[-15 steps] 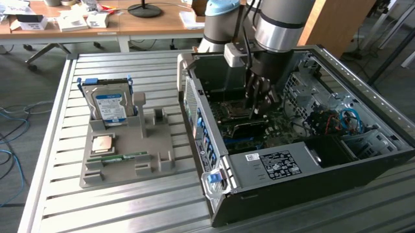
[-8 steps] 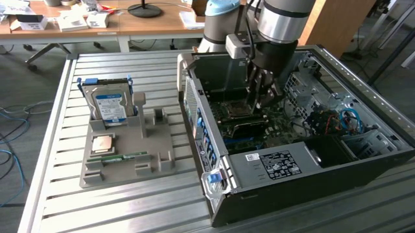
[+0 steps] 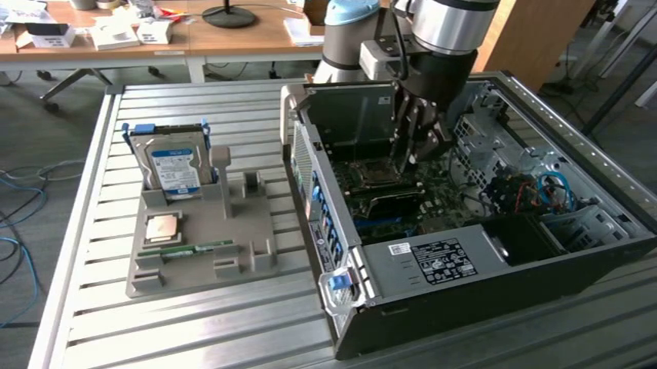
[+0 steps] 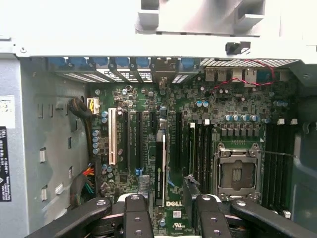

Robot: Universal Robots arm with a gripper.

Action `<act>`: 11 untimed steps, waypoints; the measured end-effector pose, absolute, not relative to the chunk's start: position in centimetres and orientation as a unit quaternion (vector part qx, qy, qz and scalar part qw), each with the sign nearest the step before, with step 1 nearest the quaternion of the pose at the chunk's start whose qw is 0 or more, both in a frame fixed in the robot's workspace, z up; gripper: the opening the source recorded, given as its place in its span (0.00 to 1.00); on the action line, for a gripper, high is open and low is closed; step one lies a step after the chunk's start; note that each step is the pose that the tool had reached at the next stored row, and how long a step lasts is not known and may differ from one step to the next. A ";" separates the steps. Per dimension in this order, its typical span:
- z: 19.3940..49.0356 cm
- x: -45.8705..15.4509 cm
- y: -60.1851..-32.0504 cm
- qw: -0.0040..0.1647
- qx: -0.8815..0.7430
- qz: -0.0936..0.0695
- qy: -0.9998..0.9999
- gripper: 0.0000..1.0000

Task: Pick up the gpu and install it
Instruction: 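Insert the gpu into the slot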

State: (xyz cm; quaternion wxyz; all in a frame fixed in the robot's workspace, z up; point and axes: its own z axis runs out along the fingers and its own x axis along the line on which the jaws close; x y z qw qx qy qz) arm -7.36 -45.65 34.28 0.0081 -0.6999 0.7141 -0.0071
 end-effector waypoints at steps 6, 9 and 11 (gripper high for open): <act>34.5 -7.4 -45.7 0.008 -0.700 -0.007 0.714 0.41; 34.5 -7.3 -45.7 0.008 -0.700 -0.007 0.714 0.41; 34.5 -7.2 -45.7 0.008 -0.700 -0.007 0.714 0.41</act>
